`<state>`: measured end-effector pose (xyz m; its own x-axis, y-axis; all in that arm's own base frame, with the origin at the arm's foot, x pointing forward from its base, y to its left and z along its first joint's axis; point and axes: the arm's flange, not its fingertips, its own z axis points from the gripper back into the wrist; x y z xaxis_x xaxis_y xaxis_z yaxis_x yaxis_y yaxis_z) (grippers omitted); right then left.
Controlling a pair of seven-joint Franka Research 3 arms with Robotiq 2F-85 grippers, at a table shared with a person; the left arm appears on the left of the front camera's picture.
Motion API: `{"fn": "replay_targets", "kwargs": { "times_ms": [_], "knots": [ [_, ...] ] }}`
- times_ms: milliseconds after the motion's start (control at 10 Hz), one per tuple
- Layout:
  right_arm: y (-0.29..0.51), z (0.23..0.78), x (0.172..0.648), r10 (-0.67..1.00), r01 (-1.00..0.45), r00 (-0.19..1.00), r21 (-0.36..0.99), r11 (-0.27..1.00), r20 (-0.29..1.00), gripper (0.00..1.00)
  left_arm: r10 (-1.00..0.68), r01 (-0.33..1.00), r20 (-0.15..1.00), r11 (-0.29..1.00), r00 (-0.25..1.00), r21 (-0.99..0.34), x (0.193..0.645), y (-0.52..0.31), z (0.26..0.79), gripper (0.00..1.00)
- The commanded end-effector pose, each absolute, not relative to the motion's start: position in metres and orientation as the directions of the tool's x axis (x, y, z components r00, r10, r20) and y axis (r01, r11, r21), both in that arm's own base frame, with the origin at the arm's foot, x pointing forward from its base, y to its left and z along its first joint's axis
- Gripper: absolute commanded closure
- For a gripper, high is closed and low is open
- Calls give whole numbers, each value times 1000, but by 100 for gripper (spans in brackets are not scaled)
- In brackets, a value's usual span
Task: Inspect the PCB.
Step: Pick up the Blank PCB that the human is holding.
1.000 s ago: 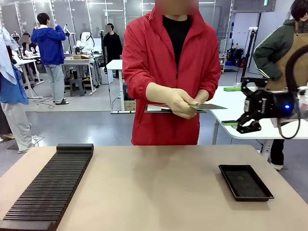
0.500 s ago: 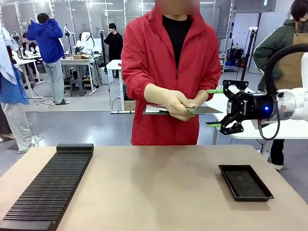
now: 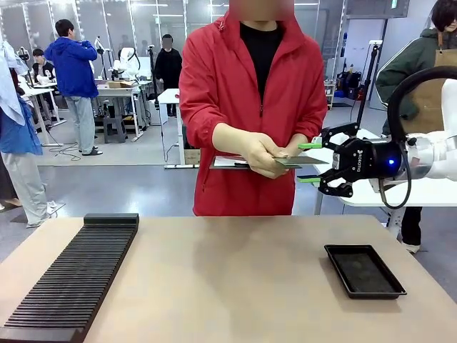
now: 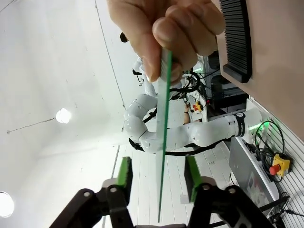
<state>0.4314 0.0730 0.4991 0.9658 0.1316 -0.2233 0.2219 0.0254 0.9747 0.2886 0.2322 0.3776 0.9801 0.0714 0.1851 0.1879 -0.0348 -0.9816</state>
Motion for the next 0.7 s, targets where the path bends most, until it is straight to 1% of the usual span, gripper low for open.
{"fn": "replay_targets", "kwargs": {
  "times_ms": [0, 100, 200, 300, 400, 600],
  "knots": [
    [80, 504, 438, 137, 241, 961, 970, 27, -242, 59, 69, 181, 179, -27, 981, -983, 287, 235, 381, 0],
    [81, 504, 438, 139, 242, 960, 970, 27, -244, 73, 69, 181, 179, -27, 981, -983, 287, 235, 381, 0],
    [82, 504, 437, 138, 242, 960, 970, 27, -243, 79, 69, 181, 179, -27, 981, -983, 287, 235, 381, 0],
    [82, 505, 437, 137, 243, 960, 970, 26, -244, 93, 69, 181, 179, -27, 981, -983, 287, 235, 381, 0],
    [82, 505, 437, 136, 244, 960, 970, 25, -245, 98, 69, 181, 179, -27, 981, -983, 287, 235, 381, 0],
    [82, 505, 437, 136, 245, 960, 969, 25, -246, 100, 69, 181, 179, -27, 981, -983, 287, 235, 381, 0]
  ]
}}
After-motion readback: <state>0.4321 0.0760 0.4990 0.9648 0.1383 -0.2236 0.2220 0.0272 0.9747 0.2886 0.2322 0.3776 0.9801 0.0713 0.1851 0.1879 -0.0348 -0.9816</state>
